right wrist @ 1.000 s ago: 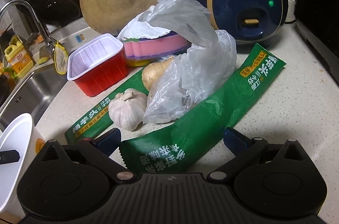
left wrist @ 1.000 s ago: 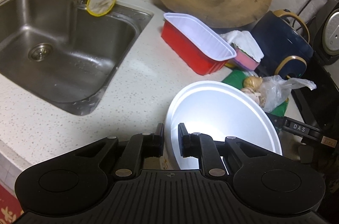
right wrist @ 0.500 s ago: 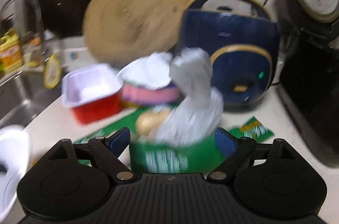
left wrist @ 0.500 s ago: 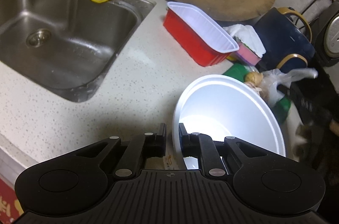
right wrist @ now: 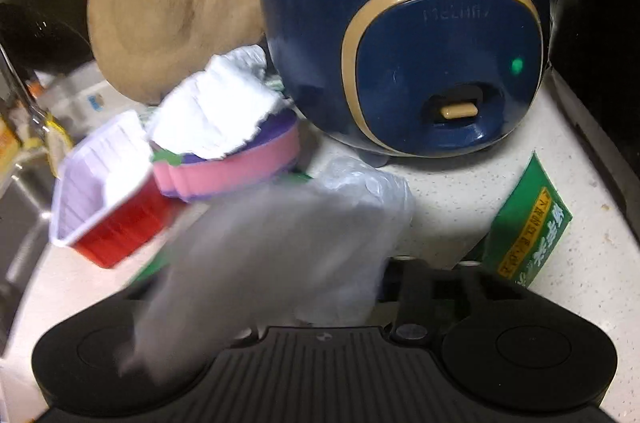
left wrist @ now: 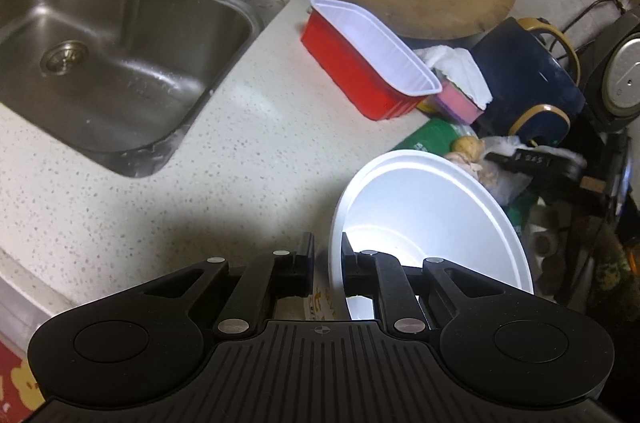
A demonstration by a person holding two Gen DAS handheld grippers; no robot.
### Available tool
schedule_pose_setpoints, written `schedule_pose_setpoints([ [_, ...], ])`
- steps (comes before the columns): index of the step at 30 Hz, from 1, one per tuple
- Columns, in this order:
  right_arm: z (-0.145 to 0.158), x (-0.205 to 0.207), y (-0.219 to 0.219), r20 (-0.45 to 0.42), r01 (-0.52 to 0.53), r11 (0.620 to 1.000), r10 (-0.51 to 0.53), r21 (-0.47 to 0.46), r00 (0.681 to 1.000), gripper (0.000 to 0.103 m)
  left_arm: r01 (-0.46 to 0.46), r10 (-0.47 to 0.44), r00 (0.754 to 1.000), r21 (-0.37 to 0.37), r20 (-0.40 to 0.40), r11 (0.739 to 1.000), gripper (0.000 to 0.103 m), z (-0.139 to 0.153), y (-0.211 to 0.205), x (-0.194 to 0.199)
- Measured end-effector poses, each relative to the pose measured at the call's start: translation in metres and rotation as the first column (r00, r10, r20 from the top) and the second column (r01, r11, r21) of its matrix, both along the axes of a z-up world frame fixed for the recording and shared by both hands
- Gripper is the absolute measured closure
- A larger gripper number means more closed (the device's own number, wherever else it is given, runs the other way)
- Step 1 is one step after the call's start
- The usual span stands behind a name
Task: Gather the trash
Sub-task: 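Grasp the clear plastic bag with the right gripper while the left gripper holds the bowl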
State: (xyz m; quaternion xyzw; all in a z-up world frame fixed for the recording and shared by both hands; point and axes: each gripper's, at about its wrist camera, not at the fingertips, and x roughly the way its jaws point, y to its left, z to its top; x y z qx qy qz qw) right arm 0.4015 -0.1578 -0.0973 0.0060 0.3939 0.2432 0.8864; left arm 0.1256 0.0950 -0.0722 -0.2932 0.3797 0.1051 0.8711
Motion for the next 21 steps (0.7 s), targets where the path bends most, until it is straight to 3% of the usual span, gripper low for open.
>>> schedule_pose_setpoints([
  [4, 0.035, -0.027, -0.011, 0.079, -0.04, 0.996, 0.034, 0.076, 0.996, 0.087, 0.013, -0.013, 1.0, -0.014, -0.008, 1.0, 0.089, -0.004, 0.0, 0.0],
  [9, 0.066, -0.072, -0.023, 0.127, -0.082, 0.986, 0.064, 0.145, 0.99, 0.088, 0.004, -0.004, 0.999, 0.001, 0.036, 1.0, 0.09, -0.003, 0.005, -0.006],
  [15, 0.082, -0.13, -0.027, 0.167, -0.092, 0.988, 0.07, 0.125, 0.983, 0.088, -0.006, 0.002, 0.993, 0.033, 0.116, 0.999, 0.091, 0.01, 0.025, -0.028],
  [21, 0.08, -0.195, -0.014, 0.15, -0.134, 0.985, 0.117, 0.106, 0.982, 0.088, 0.016, -0.031, 0.983, 0.087, 0.179, 0.996, 0.091, 0.029, 0.055, -0.074],
])
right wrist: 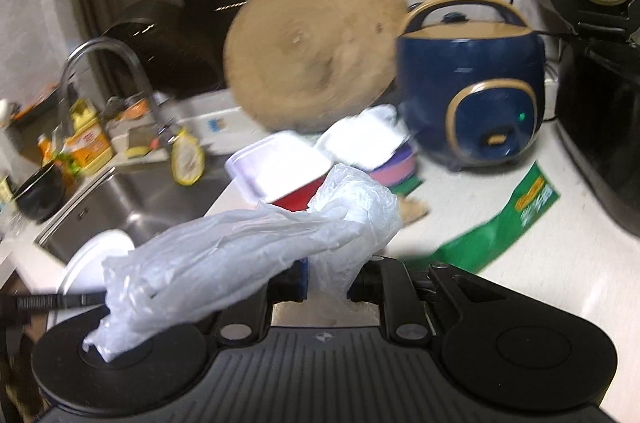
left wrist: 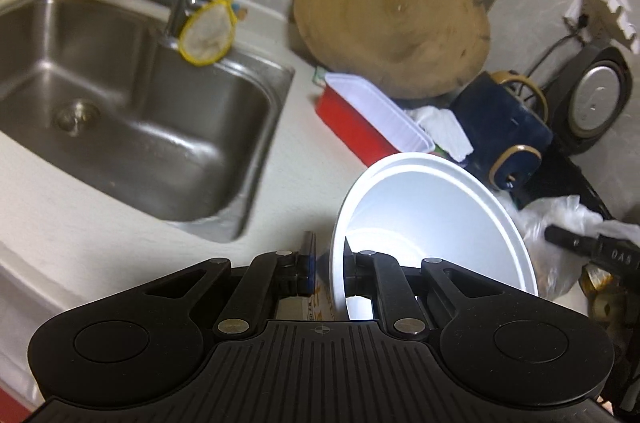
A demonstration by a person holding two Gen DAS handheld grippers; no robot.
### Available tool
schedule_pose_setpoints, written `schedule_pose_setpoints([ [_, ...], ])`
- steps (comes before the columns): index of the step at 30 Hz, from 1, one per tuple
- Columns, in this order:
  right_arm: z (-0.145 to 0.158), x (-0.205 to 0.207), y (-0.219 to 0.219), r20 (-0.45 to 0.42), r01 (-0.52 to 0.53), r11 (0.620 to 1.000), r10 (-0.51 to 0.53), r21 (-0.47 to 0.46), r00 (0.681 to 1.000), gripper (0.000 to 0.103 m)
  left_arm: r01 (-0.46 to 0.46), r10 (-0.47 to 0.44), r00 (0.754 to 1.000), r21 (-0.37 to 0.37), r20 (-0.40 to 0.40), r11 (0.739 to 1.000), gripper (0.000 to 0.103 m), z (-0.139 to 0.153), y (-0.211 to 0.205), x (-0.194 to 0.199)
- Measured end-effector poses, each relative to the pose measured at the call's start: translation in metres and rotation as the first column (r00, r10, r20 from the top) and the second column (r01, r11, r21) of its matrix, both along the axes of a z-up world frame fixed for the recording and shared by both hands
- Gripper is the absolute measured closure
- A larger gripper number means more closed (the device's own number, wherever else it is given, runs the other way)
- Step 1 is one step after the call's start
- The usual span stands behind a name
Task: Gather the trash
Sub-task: 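Lower the held bowl and bag with both grippers into the green-lined trash bin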
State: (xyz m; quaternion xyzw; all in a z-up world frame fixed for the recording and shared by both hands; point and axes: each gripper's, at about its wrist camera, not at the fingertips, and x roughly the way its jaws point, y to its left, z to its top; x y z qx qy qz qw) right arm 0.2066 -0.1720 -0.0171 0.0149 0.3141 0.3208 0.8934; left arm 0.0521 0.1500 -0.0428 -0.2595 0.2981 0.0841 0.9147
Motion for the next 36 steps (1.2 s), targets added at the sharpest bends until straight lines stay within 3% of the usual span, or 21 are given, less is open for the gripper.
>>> schedule_pose_setpoints([
  [6, 0.0, -0.067, 0.019, 0.002, -0.082, 0.996, 0.082, -0.018, 0.997, 0.088, 0.082, -0.084, 0.996, 0.06, 0.023, 0.995, 0.09, 0.008, 0.029, -0.072],
  [12, -0.025, -0.123, 0.037, -0.081, -0.173, 0.984, 0.17, -0.041, 0.982, 0.088, 0.202, -0.187, 0.971, 0.091, -0.145, 0.975, 0.09, -0.03, 0.046, -0.108],
  [17, -0.074, -0.152, 0.052, -0.173, -0.199, 0.97, 0.174, -0.136, 0.969, 0.088, 0.254, -0.241, 0.907, -0.006, -0.346, 0.967, 0.089, -0.106, 0.045, -0.108],
  [21, -0.118, -0.162, 0.059, -0.215, -0.167, 0.955, 0.114, -0.245, 0.97, 0.088, 0.276, -0.27, 0.828, -0.063, -0.492, 0.959, 0.089, -0.19, 0.025, -0.099],
  [25, -0.158, -0.161, 0.056, -0.278, -0.149, 0.937, 0.059, -0.315, 0.959, 0.088, 0.275, -0.294, 0.762, -0.121, -0.577, 0.954, 0.086, -0.271, 0.003, -0.084],
  [29, -0.195, -0.163, 0.054, -0.332, -0.153, 0.917, 0.024, -0.368, 0.943, 0.088, 0.235, -0.277, 0.752, -0.15, -0.598, 0.96, 0.075, -0.34, -0.012, -0.063],
  [33, -0.225, -0.167, 0.056, -0.369, -0.18, 0.894, 0.018, -0.411, 0.929, 0.088, 0.221, -0.265, 0.676, -0.153, -0.688, 0.963, 0.072, -0.402, -0.022, -0.042],
  [36, -0.24, -0.172, 0.061, -0.371, -0.214, 0.871, 0.039, -0.443, 0.928, 0.088, 0.214, -0.275, 0.706, -0.174, -0.653, 0.961, 0.071, -0.411, -0.017, -0.039],
])
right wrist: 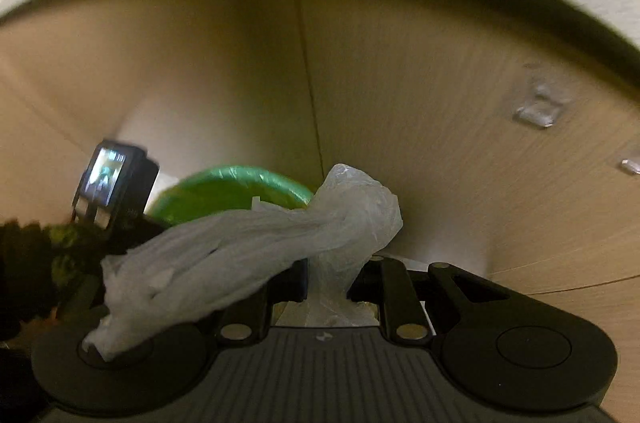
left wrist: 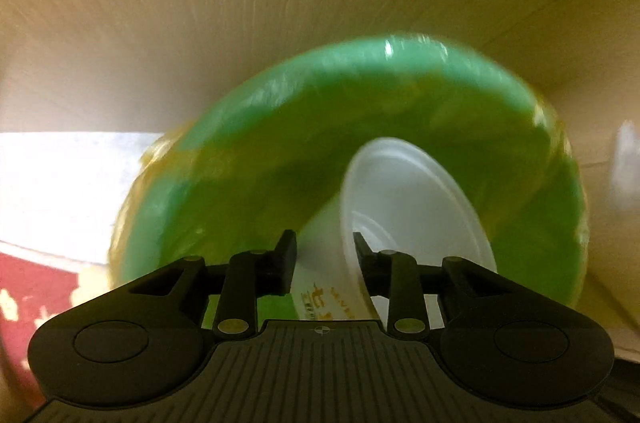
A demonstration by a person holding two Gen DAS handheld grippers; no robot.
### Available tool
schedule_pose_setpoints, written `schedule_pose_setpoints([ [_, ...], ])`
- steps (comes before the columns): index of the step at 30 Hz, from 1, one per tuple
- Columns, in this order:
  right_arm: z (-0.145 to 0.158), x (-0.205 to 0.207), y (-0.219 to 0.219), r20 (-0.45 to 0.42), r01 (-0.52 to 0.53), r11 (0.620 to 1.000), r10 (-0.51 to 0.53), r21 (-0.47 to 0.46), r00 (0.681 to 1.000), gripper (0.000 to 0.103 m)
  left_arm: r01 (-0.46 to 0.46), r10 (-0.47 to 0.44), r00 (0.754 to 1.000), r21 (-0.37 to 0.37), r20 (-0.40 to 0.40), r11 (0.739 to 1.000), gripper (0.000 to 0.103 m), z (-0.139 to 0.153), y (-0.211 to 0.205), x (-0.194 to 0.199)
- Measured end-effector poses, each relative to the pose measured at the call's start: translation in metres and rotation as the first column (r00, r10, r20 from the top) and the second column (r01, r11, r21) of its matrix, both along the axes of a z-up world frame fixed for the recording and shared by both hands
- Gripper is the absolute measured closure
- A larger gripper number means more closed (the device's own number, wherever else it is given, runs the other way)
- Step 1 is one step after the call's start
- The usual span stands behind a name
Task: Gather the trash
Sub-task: 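Lower the held bowl and bag with both grippers into the green-lined trash bin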
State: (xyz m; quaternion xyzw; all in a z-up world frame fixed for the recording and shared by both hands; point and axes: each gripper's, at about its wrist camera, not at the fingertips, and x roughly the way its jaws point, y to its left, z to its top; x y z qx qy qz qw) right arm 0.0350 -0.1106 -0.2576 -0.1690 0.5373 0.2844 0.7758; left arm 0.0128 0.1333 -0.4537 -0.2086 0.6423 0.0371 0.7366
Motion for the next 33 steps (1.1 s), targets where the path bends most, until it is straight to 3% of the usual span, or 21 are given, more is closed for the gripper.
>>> schedule_pose_setpoints([
  [3, -0.013, -0.002, 0.007, -0.005, -0.033, 0.999, 0.033, -0.016, 0.999, 0.088, -0.056, 0.057, 0.998, -0.041, 0.022, 0.998, 0.07, 0.006, 0.011, -0.005],
  [9, -0.033, -0.001, 0.02, -0.017, -0.066, 0.997, 0.065, -0.038, 0.998, 0.088, -0.059, 0.065, 0.996, -0.092, 0.065, 0.994, 0.071, 0.009, 0.02, -0.002],
  [11, -0.033, -0.001, 0.022, -0.006, -0.071, 0.996, 0.071, -0.046, 0.997, 0.088, 0.008, -0.003, 0.997, -0.063, 0.076, 0.998, 0.071, 0.0, 0.004, 0.005],
  [13, -0.034, -0.003, 0.024, 0.005, -0.075, 0.995, 0.075, -0.059, 0.997, 0.088, 0.076, -0.076, 0.996, -0.004, 0.036, 0.997, 0.07, -0.007, -0.008, 0.011],
  [15, -0.035, -0.005, 0.024, 0.008, -0.071, 0.994, 0.071, -0.079, 0.997, 0.088, 0.013, -0.012, 0.998, -0.016, 0.06, 1.0, 0.071, -0.002, -0.003, 0.007],
  [17, -0.036, -0.005, 0.025, -0.005, -0.069, 0.995, 0.069, -0.079, 0.998, 0.088, -0.064, 0.07, 0.994, -0.077, 0.078, 0.995, 0.071, 0.006, 0.01, -0.001],
  [22, -0.042, -0.011, 0.033, -0.026, -0.117, 0.99, 0.116, -0.075, 0.993, 0.088, -0.213, 0.249, 0.952, -0.199, 0.18, 0.957, 0.071, 0.049, 0.054, -0.028],
  [28, -0.043, -0.014, 0.042, -0.099, -0.19, 0.981, 0.191, 0.022, 0.976, 0.088, -0.34, 0.399, 0.878, -0.243, 0.263, 0.908, 0.071, 0.109, 0.101, -0.07],
  [30, -0.052, -0.017, 0.052, -0.192, -0.257, 0.963, 0.268, 0.081, 0.944, 0.087, -0.371, 0.432, 0.862, -0.25, 0.265, 0.894, 0.071, 0.116, 0.111, -0.081],
  [33, -0.09, -0.024, 0.075, -0.307, -0.294, 0.946, 0.322, 0.137, 0.896, 0.087, -0.389, 0.451, 0.851, -0.252, 0.27, 0.886, 0.071, 0.116, 0.112, -0.093],
])
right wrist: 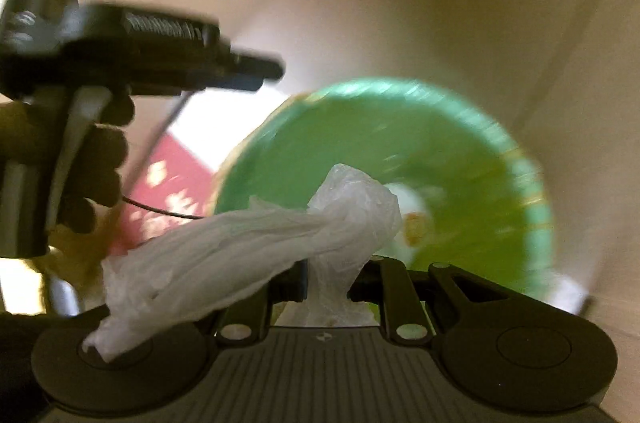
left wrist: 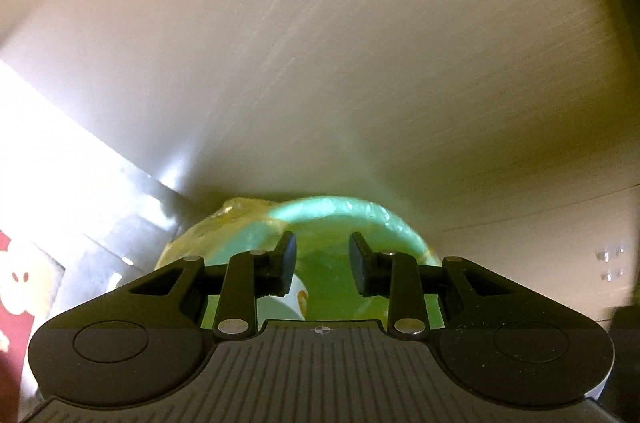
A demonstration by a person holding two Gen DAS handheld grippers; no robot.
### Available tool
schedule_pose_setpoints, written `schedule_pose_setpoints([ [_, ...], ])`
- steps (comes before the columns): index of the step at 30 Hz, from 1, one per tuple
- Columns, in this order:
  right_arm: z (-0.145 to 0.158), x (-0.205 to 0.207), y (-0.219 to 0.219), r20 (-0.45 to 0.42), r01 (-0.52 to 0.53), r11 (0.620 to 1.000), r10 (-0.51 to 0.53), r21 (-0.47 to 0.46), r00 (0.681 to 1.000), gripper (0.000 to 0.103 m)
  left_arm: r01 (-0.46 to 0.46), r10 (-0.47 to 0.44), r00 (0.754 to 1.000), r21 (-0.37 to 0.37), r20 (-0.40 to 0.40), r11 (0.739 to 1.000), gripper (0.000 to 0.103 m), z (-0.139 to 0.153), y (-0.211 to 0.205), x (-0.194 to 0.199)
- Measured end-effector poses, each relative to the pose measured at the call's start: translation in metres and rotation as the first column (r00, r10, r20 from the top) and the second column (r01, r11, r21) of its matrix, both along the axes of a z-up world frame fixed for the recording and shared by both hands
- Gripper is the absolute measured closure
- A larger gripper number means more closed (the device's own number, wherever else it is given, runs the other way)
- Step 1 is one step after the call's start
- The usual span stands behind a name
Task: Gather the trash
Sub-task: 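Lower the held bowl and bag with both grippers into the green-lined trash bin, then open the left gripper releasing the bowl while the right gripper releases the bag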
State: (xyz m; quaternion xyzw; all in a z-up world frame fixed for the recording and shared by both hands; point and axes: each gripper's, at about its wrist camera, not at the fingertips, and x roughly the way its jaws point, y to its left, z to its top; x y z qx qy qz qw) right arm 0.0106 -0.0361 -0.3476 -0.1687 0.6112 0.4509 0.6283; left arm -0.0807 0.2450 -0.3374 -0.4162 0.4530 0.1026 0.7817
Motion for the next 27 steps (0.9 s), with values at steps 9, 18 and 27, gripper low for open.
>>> schedule_pose_setpoints([
  [9, -0.203, 0.024, 0.037, 0.235, 0.01, 0.979, 0.039, -0.202, 0.971, 0.088, -0.06, 0.06, 0.998, 0.017, -0.02, 0.998, 0.071, -0.033, -0.027, -0.03],
  [18, -0.152, 0.037, 0.025, 0.111, -0.103, 0.988, 0.115, -0.113, 0.987, 0.071, -0.115, 0.115, 0.993, -0.002, -0.004, 0.993, 0.071, -0.016, -0.026, -0.029],
  [27, 0.002, 0.031, -0.013, 0.229, -0.175, 0.984, 0.177, -0.031, 0.957, 0.067, -0.099, 0.091, 0.994, 0.151, 0.06, 0.984, 0.071, 0.043, -0.024, -0.018],
])
